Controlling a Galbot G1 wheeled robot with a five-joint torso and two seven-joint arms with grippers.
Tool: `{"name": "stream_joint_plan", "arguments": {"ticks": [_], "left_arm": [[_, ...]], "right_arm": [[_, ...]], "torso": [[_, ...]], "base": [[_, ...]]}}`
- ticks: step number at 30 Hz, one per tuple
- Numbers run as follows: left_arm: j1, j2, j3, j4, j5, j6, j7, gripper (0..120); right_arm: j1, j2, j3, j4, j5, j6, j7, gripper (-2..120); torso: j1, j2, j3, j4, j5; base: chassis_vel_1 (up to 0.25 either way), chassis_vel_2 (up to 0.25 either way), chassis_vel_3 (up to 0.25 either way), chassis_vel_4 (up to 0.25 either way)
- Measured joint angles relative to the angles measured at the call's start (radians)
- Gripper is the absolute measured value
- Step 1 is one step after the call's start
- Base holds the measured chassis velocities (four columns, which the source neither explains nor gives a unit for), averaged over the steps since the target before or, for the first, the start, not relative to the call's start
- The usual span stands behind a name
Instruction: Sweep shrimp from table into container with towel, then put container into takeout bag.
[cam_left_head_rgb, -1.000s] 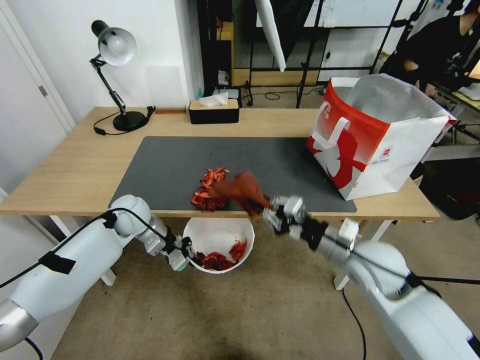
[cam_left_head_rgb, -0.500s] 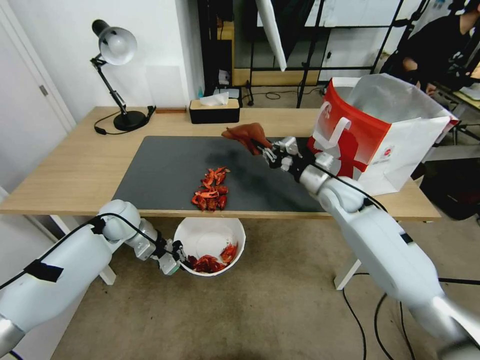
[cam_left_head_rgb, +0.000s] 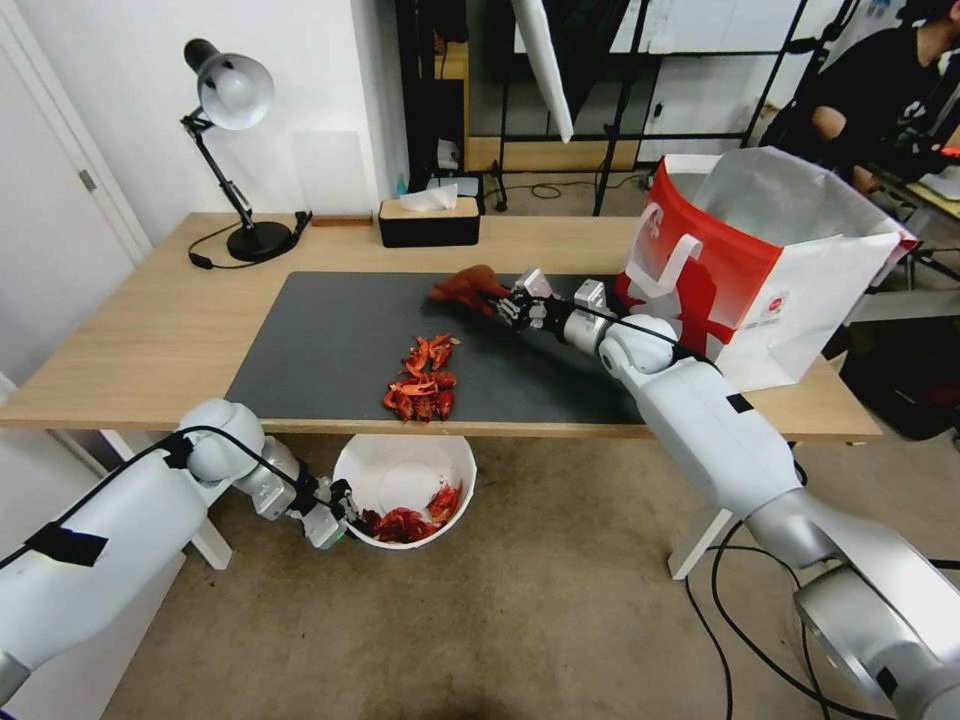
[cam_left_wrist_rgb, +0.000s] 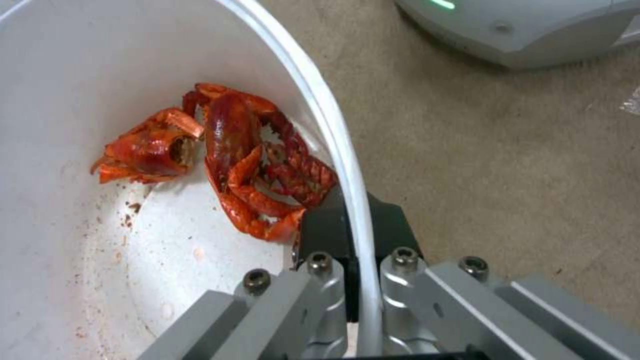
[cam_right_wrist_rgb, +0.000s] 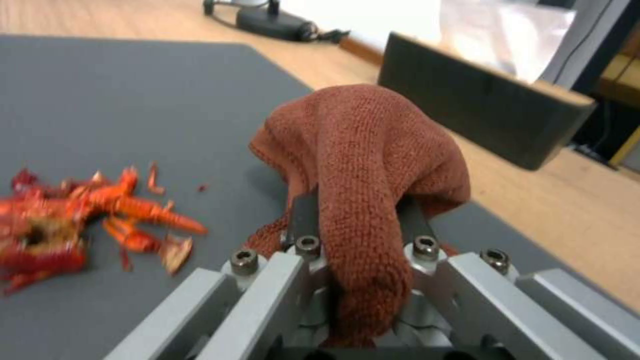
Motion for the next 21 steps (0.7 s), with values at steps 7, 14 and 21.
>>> {"name": "stream_joint_plan", "arguments": {"ticks": [7,14,21], "left_arm": [[-0.006,-0.001,-0.001,0.007,0.0,-0.002,0.0,0],[-0.016,-0.001,0.001,0.014,-0.003,-0.005,0.0,0],[-0.019,0.005,-0.001,0.016,-0.01,-0.006,0.0,0]], "right_arm": [[0.007,0.001,-0.008,-0.033,-0.007,-0.007,-0.062,5],[-0.009,-0.005,-0.018,-0.033,-0.011,-0.009,-0.12,5],[-0.04,-0.011,-0.016,-0.009,-0.001,0.004,-0.18,5]], "torso": [[0.0,0.0,0.0,-0.0001,0.0001],[0.0,0.0,0.0,-0.0001,0.0001],[0.0,0.0,0.0,0.0,0.0001]], "base": [[0.0,0.0,0.0,0.0],[0.0,0.0,0.0,0.0],[0.0,0.0,0.0,0.0]]}}
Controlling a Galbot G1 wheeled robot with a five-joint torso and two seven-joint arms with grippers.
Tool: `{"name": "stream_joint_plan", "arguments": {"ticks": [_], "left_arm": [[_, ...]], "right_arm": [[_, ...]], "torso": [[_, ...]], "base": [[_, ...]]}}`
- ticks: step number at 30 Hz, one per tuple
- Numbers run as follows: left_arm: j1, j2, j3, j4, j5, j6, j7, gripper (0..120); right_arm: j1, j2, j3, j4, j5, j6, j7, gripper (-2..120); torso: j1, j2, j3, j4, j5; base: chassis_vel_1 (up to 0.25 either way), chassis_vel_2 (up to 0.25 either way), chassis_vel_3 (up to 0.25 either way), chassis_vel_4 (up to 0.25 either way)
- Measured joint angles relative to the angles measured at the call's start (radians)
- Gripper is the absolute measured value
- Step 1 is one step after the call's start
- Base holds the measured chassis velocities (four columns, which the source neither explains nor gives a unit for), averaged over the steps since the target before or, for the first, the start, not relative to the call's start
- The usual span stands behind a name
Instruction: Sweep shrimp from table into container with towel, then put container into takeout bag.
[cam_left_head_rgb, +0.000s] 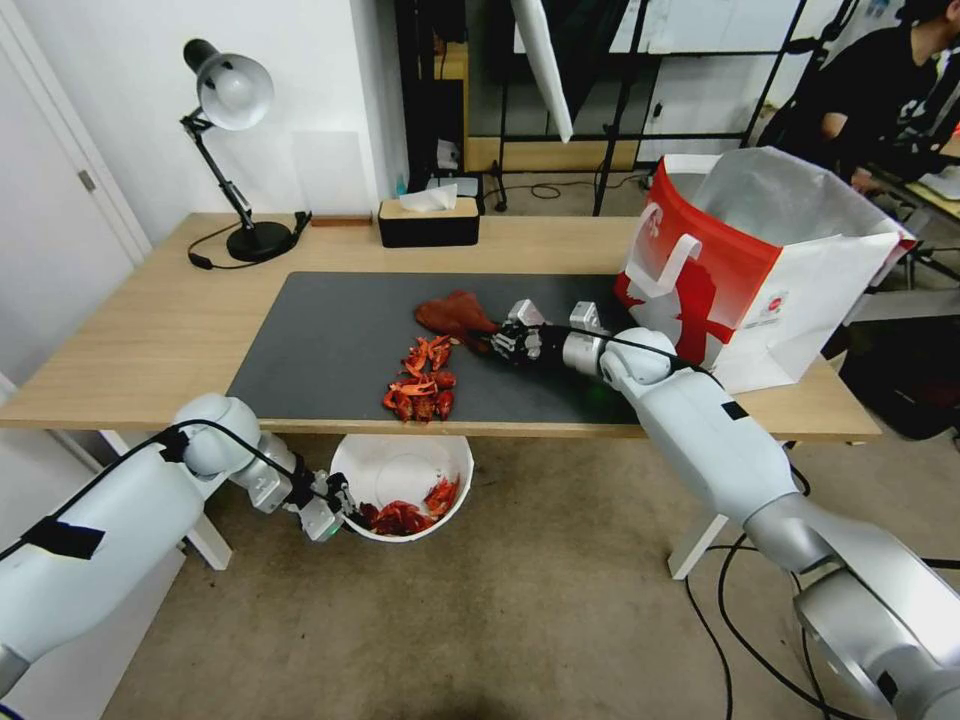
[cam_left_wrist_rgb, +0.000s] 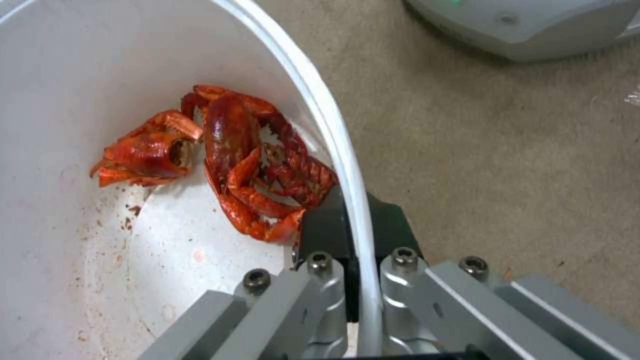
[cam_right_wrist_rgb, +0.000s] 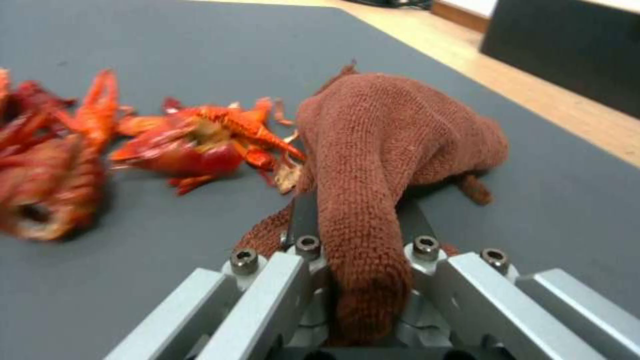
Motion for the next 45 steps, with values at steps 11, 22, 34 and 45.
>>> {"name": "stream_joint_plan", "arguments": {"ticks": [11,22,34,45], "left_arm": [[-0.01,-0.006,0.006,0.006,-0.002,0.001,0.001,0],[-0.026,-0.005,0.017,0.013,-0.004,0.003,0.002,0],[-0.05,-0.019,0.034,0.026,-0.004,0.005,0.003,0],[-0.062,-0.02,0.043,0.033,-0.006,0.005,0.004,0]], "right_arm": [[-0.054,-0.024,-0.007,0.072,0.003,0.007,-0.04,5],[-0.104,-0.056,-0.009,0.146,0.017,0.011,-0.064,5],[-0.143,-0.081,-0.009,0.209,0.021,0.007,-0.074,5],[-0.181,-0.106,0.001,0.268,0.025,0.005,-0.077,5]], "torso": [[0.0,0.0,0.0,-0.0001,0.0],[0.0,0.0,0.0,0.0,0.0001],[0.0,0.0,0.0,0.0,0.0001],[0.0,0.0,0.0,0.0,0.0001]], "base": [[0.0,0.0,0.0,0.0],[0.0,0.0,0.0,0.0],[0.0,0.0,0.0,0.0],[0.0,0.0,0.0,0.0]]}}
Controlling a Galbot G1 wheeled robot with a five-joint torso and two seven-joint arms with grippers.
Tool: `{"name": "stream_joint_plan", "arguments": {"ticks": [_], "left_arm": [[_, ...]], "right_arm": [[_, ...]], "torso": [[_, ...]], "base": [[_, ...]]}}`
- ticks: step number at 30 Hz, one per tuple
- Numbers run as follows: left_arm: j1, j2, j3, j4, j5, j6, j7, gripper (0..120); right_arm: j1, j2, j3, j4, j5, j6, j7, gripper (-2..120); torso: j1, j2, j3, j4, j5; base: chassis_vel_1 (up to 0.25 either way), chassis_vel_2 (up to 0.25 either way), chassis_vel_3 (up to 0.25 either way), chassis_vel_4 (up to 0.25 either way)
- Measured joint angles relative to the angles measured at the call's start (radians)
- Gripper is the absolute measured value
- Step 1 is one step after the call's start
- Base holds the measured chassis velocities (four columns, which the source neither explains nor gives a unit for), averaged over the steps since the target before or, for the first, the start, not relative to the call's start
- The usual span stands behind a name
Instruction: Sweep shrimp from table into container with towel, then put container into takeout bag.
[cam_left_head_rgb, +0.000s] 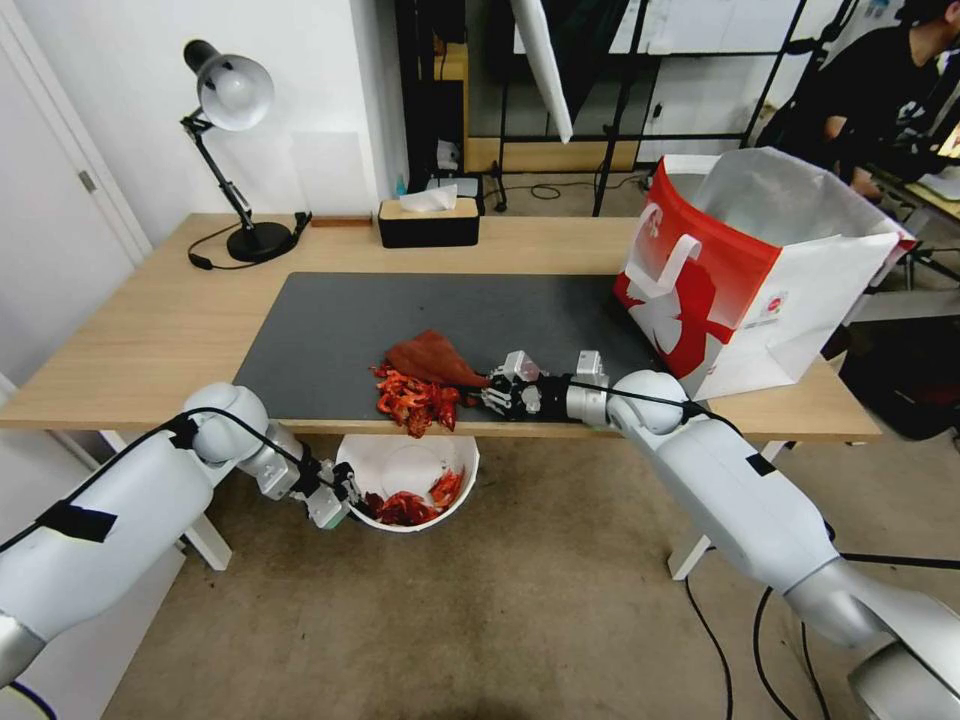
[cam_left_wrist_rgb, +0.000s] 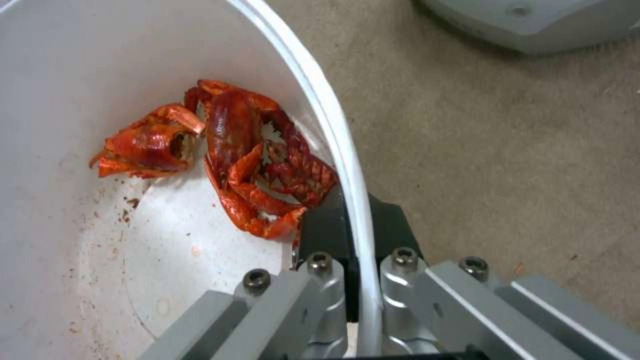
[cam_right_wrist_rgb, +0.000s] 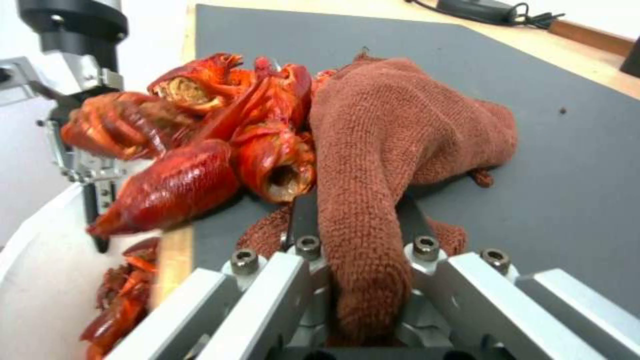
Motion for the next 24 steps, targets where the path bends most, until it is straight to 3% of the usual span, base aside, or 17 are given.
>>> {"name": "stream_joint_plan", "arguments": {"ticks": [24], "left_arm": [[0.003,0.012,-0.005,-0.013,-0.005,0.002,0.001,0]], "right_arm": [[-0.118,-0.04,0.063,0.139,-0.006,-0.002,0.001,5]], "torso": [[0.0,0.0,0.0,0.0,0.0]], "base": [[0.0,0.0,0.0,0.0]]}}
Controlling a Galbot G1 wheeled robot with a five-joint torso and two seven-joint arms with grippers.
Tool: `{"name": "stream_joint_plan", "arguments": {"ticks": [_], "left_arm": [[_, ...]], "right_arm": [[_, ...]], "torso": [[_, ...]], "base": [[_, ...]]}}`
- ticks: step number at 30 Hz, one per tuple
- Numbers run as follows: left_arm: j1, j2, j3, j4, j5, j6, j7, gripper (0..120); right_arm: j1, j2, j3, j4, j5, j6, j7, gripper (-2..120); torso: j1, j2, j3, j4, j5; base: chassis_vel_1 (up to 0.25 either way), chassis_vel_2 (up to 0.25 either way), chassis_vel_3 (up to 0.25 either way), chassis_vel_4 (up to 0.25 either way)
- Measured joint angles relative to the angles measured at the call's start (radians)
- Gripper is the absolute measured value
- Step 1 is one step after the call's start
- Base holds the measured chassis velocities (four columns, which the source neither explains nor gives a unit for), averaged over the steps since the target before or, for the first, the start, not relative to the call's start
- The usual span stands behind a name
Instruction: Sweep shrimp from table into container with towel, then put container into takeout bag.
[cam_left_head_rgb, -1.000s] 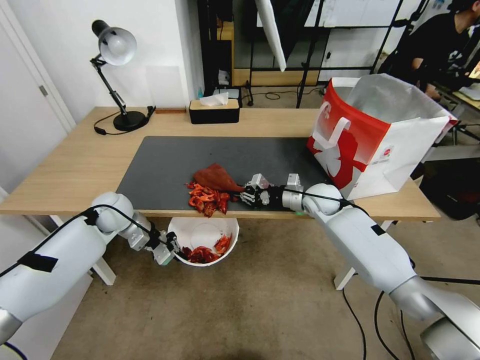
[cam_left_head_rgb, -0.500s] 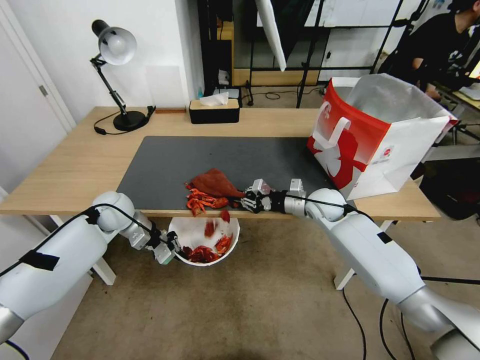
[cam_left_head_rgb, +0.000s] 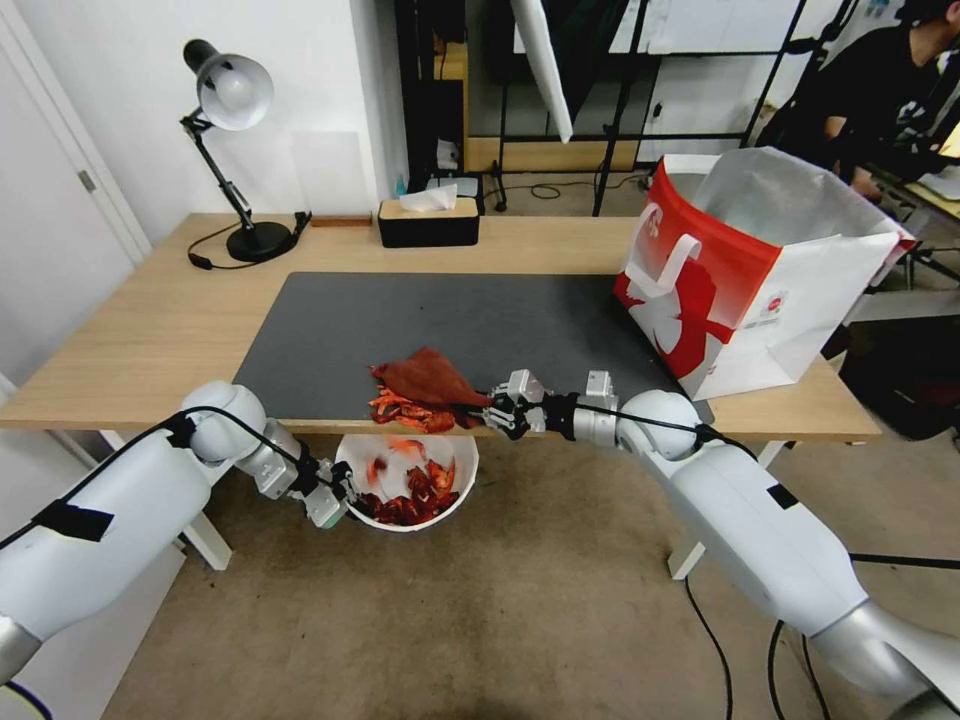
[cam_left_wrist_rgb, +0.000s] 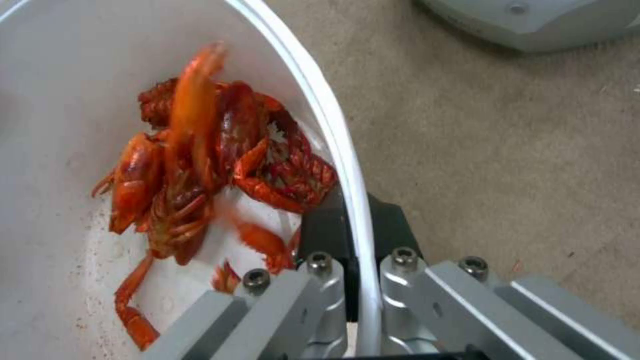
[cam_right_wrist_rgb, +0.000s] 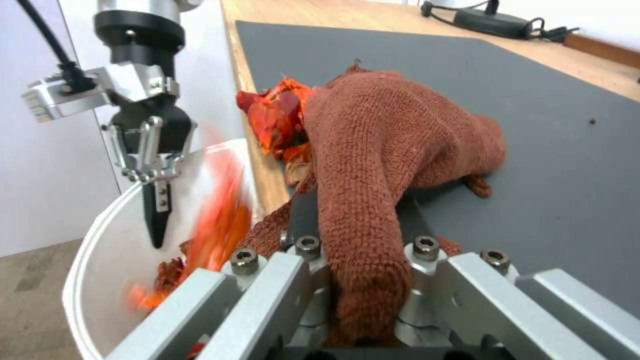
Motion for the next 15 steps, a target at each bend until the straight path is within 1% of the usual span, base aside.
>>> {"name": "stream_joint_plan", "arguments": {"ticks": [8,15], "left_arm": [[0.002,0.001,-0.001,-0.002,-0.002,0.0,0.0,0],[-0.001,-0.003,0.0,-0.001,-0.002,0.0,0.0,0]], "right_arm": [[-0.05,-0.028,0.022,0.075,0.0,0.0,0.0,5],[-0.094,-0.035,0.038,0.117,-0.007,-0.001,-0.006,5]], "torso": [[0.0,0.0,0.0,0.0,0.0],[0.0,0.0,0.0,0.0001,0.0001]], "base": [[0.0,0.0,0.0,0.0],[0.0,0.0,0.0,0.0]]}}
